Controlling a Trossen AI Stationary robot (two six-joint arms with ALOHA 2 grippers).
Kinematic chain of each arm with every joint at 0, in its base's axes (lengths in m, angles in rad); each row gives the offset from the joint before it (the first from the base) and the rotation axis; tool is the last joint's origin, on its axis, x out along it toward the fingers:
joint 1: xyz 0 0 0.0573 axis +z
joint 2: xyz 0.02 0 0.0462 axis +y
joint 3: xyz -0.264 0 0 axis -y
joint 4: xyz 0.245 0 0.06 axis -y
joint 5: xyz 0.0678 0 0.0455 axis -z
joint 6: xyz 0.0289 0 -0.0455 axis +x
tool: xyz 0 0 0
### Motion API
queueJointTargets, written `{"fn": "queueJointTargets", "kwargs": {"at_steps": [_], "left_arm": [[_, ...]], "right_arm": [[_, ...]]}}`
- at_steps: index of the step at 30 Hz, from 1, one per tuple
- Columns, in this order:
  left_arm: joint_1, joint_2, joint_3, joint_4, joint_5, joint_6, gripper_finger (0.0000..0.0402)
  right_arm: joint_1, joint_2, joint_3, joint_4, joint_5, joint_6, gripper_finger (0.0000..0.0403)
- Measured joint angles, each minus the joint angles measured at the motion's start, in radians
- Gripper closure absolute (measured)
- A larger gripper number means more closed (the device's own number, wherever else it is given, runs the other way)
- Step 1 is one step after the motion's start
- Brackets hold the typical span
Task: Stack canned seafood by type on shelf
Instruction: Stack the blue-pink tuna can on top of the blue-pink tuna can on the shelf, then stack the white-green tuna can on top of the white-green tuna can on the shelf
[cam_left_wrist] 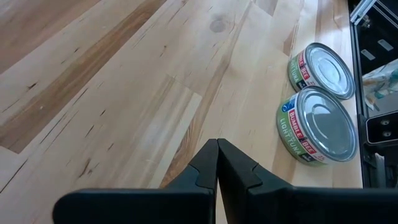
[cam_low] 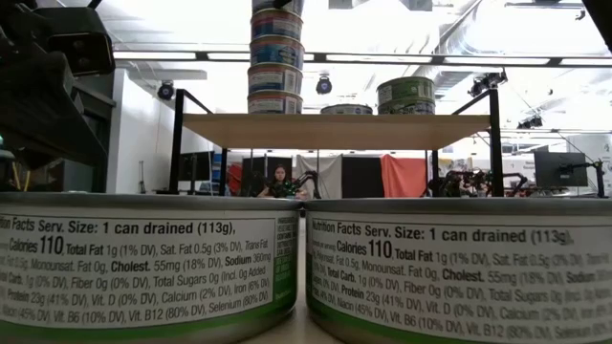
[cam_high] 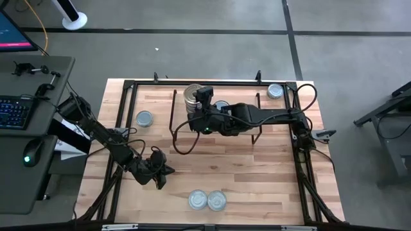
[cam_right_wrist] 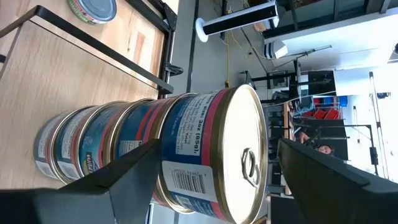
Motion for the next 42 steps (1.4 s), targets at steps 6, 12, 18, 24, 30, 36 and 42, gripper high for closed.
{"fn": "queueJointTargets", "kwargs": {"at_steps": [6,12,18,24,30,36,42], "left_arm": [[0.0,0.0,0.0,0.0,0.0,0.0,0.0401],[0.0,0.0,0.0,0.0,0.015,0.0,0.0401],[0.0,0.0,0.0,0.006,0.099,-0.001,0.0402],[-0.002,-0.024,0.0,0.039,0.217,0.066,0.0401],[0.029,-0.133,0.0,0.1,0.252,0.267,0.0401],[0.119,-0.169,0.002,0.198,0.22,0.455,0.0401],[0.166,-0.05,0.092,0.233,0.287,0.551,0.0401]], "right_arm": [[0.01,0.0,0.006,0.0,-0.029,0.0,0.0088],[0.048,-0.009,0.016,0.041,-0.067,0.004,0.0088],[0.117,-0.014,0.017,0.097,-0.232,0.207,0.0088],[0.152,-0.014,0.017,0.12,-0.436,0.688,0.0089],[0.199,-0.015,-0.039,0.062,-0.602,0.966,0.0089],[0.284,-0.014,-0.269,0.0,-0.78,1.216,0.0089],[0.416,-0.014,-0.56,0.141,-0.868,1.425,0.0089]]}}
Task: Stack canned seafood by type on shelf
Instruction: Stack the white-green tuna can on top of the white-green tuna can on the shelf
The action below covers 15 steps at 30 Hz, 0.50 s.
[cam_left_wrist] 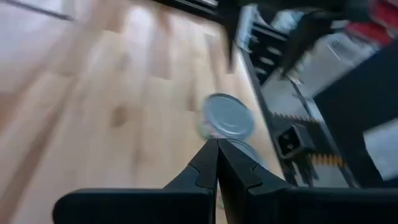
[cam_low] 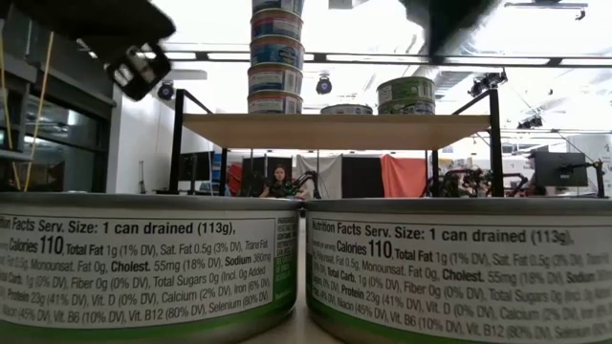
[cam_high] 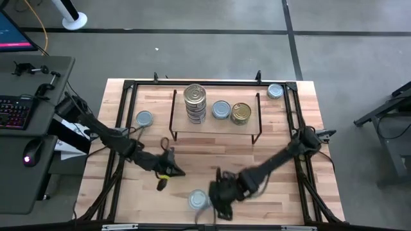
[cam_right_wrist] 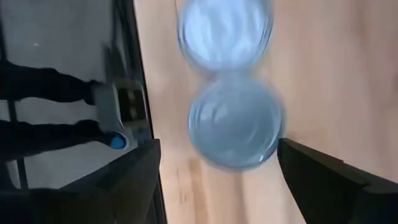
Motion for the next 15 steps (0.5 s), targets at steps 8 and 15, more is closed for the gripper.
{"fn": "queueJointTargets", "kwargs": {"at_steps": [8,15], "left_arm": [[-0.007,0.316,0.275,0.002,0.048,0.132,0.0401],[0.003,0.571,0.549,-0.001,0.04,0.215,0.0401]], "right_arm": [[0.151,0.0,-0.173,0.145,0.172,0.235,0.0207],[0.23,0.0,-0.192,0.232,0.42,0.315,0.0384]]}}
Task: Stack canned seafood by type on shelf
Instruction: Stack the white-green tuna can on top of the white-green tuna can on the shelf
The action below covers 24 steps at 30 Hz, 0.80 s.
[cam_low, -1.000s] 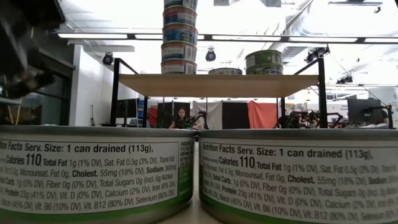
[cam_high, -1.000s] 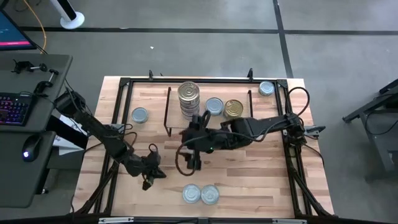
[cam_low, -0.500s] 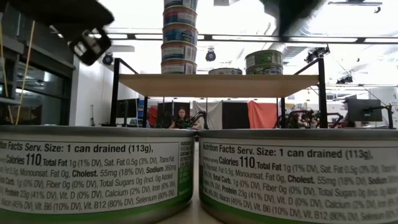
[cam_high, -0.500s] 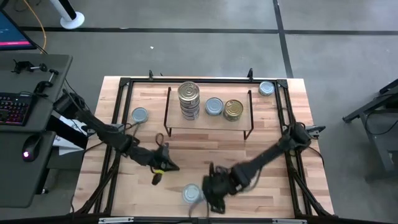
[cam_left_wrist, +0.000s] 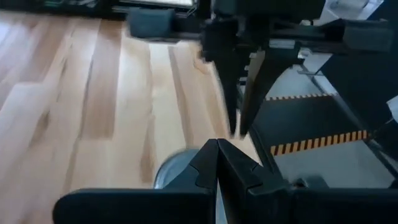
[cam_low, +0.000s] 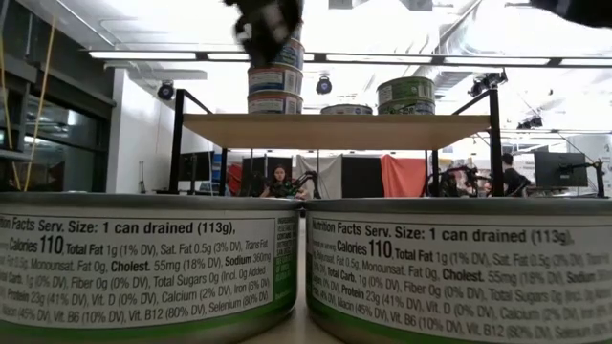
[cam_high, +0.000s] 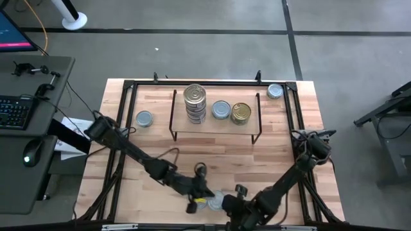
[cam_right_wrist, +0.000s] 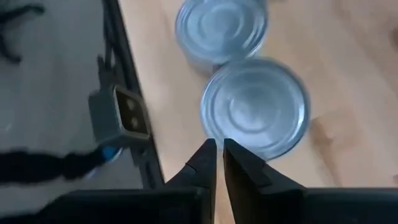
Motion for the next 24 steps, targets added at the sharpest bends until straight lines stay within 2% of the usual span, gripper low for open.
{"fn": "queueJointTargets", "kwargs": {"at_steps": [4,10,14,21,24], "left_arm": [[0.0,0.095,0.109,-0.008,0.0,0.014,0.0401],[-0.001,0.155,0.174,-0.099,-0.006,0.004,0.0401],[0.0,0.138,0.176,-0.166,-0.039,0.012,0.0401],[0.008,0.112,0.175,-0.33,-0.041,0.03,0.0401],[0.008,0.11,0.175,-0.359,-0.041,0.03,0.0401]], "right_arm": [[0.019,0.0,-0.022,0.02,0.122,0.017,0.0397],[0.009,0.0,-0.174,0.3,0.122,0.009,0.0402],[0.002,0.001,-0.218,0.388,0.165,0.013,0.0402],[-0.017,0.001,-0.259,0.383,0.124,-0.007,0.0403],[-0.026,0.001,-0.265,0.32,0.123,-0.009,0.0403]]}}
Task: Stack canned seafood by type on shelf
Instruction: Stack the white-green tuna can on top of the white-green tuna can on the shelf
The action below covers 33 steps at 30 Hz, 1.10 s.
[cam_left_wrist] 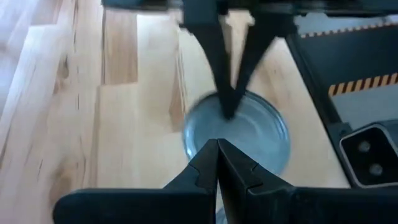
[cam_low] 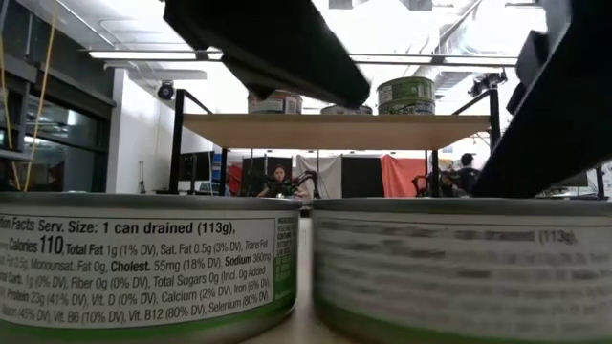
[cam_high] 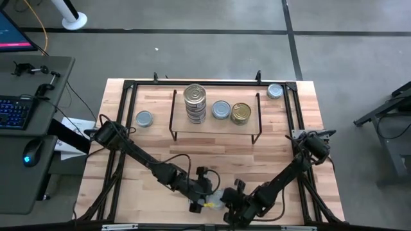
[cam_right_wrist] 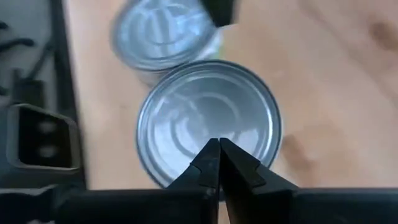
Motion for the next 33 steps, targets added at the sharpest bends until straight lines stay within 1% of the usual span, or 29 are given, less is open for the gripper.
{"fn": "queueJointTargets", "kwargs": {"at_steps": [2,5,8,12,15,18,20,23,25,27,30,32,33], "left_arm": [[0.0,-0.001,0.0,-0.02,0.0,0.001,0.0401],[0.0,-0.001,0.0,-0.061,-0.001,0.024,0.0401],[0.005,-0.001,0.0,-0.105,-0.029,0.033,0.0401],[0.02,-0.004,0.0,-0.151,-0.053,0.034,0.0401],[0.032,-0.014,0.0,-0.231,-0.056,0.034,0.0401],[0.048,-0.038,-0.008,-0.327,-0.089,0.034,0.0402],[0.059,-0.063,-0.025,-0.334,-0.121,0.039,0.0401],[0.072,-0.121,-0.107,-0.221,-0.146,0.052,0.0401],[0.075,-0.162,-0.191,-0.096,-0.145,0.033,0.0401],[0.074,-0.194,-0.276,0.03,-0.141,-0.001,0.0401],[0.063,-0.226,-0.37,0.199,-0.137,-0.017,0.0401],[0.061,-0.226,-0.396,0.293,-0.132,0.013,0.0401],[0.062,-0.223,-0.403,0.307,-0.124,0.036,0.0401]], "right_arm": [[-0.013,-0.003,0.002,-0.063,0.013,0.015,0.0403],[-0.045,-0.003,0.002,-0.143,0.06,0.022,0.0403],[-0.084,-0.003,0.003,-0.193,0.084,-0.006,0.0403],[-0.146,-0.004,0.004,-0.186,0.082,-0.066,0.0403],[-0.167,-0.019,0.021,-0.19,0.061,-0.144,0.0403],[-0.166,-0.073,0.024,-0.2,0.083,-0.205,0.0403],[-0.158,-0.114,0.028,-0.233,0.093,-0.21,0.0403],[-0.129,-0.153,0.003,-0.314,0.113,-0.139,0.0403],[-0.093,-0.183,-0.031,-0.354,0.141,-0.044,0.0403],[-0.045,-0.222,-0.088,-0.351,0.164,0.081,0.0403],[0.027,-0.26,-0.203,-0.269,0.194,0.268,0.0403],[0.059,-0.278,-0.281,-0.154,0.207,0.358,0.0403],[0.066,-0.282,-0.317,-0.076,0.205,0.391,0.0403]]}}
